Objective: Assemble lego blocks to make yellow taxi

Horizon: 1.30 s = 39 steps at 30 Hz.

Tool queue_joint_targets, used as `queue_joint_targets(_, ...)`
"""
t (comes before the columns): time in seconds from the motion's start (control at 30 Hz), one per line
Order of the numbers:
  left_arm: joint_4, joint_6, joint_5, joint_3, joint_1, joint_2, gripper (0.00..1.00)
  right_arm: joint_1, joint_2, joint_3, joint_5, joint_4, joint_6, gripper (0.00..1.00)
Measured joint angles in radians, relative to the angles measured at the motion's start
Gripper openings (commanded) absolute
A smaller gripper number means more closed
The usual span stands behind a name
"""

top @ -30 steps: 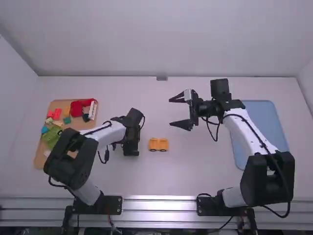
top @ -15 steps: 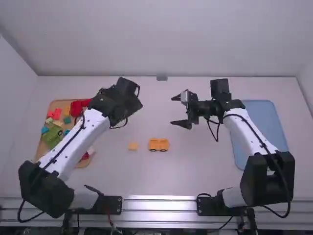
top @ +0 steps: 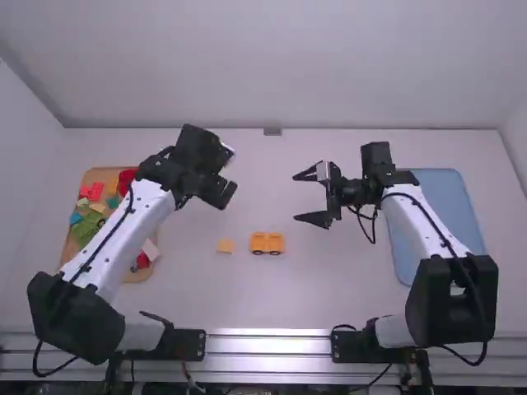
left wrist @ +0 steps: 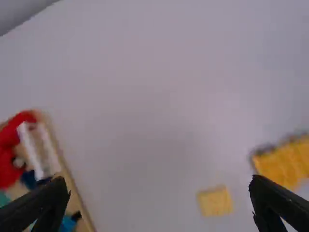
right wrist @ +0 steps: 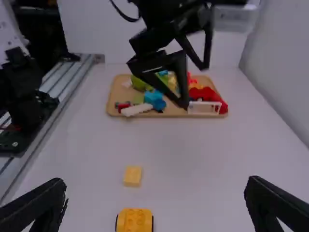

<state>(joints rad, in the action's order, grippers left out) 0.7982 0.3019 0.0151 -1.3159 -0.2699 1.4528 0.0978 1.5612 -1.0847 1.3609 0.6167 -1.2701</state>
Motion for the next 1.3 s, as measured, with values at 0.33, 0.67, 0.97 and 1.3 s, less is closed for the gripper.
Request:
queue_joint_targets(0.33,-0.015,0.859,0.592,0.246,0.176,0.0,0.98,0.023,0.0,0.181,0.058,-0.349,0.039,0.99)
queue_joint_targets(0.67,-0.374,1.03,0.738,0.52,0.219,0.027,0.97,0.151,0.027,0.282,-0.054,-0.662,0.315,0.99)
queue_joint_targets(0.97,-0.479,1.158,0.946,0.604,0.43,0.233,0.99,0.169,0.027,0.339,-0.093,-0.757,0.413,0.99)
queue_joint_targets(1.3,-0.62,1.253,1.017,0.603,0.427,0.443,0.9,0.216,0.047,0.34,-0.153,-0.787,0.5,0.99)
